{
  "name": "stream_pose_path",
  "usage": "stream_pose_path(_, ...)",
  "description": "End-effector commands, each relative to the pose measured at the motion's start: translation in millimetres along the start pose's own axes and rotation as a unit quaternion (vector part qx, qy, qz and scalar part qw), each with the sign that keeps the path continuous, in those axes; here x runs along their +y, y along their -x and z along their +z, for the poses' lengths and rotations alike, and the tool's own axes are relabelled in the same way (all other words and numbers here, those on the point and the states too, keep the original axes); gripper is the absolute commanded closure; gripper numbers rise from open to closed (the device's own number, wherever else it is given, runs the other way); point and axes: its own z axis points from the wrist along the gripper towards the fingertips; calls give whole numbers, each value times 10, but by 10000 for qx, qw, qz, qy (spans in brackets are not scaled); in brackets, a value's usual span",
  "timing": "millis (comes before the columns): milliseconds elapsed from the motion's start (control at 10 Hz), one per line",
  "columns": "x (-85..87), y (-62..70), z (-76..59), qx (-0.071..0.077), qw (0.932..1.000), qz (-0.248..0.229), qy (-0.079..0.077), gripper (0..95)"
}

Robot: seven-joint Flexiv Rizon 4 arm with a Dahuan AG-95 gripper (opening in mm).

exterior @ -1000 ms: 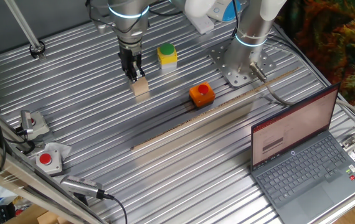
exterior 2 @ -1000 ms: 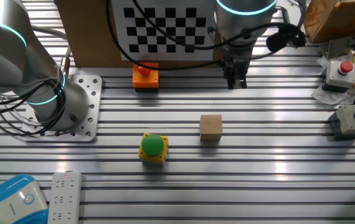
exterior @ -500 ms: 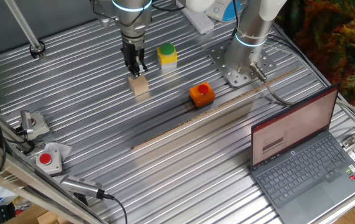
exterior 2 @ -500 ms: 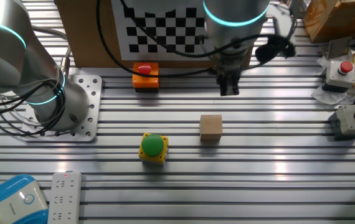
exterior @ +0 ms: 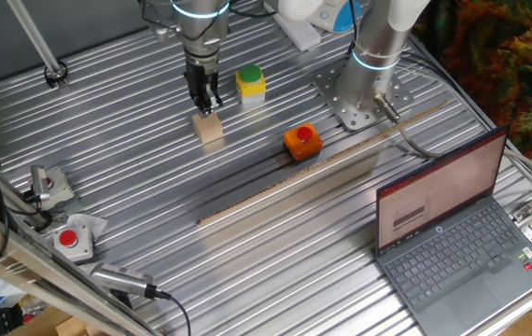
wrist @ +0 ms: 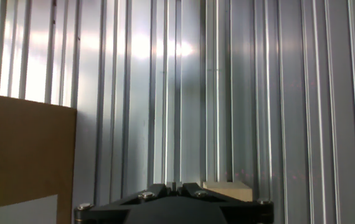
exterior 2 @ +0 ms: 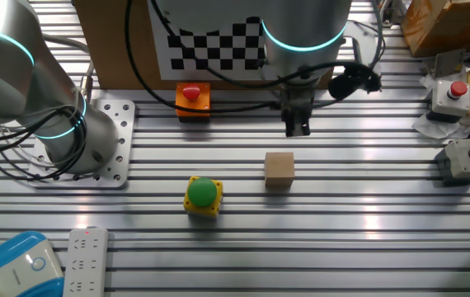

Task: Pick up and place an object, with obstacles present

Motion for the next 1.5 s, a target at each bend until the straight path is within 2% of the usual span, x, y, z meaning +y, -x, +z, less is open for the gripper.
stream_pose_path(100,-30,-16,41,-16,10000,-12,-21,950)
stream_pose_path(600,-159,-143,204,-61,9999,-109,-37,950)
stream_pose_path(800,-248,-225,217,-30,9999,-139,-81,950)
stream_pose_path(1100,-247,-256,342,-71,9999,-119,-89,950)
stream_pose_path(1200,-225,-274,463,-70,9998,-136,-113,950)
stream_pose_path(1500,-207,-287,541,-55,9998,-143,-101,950)
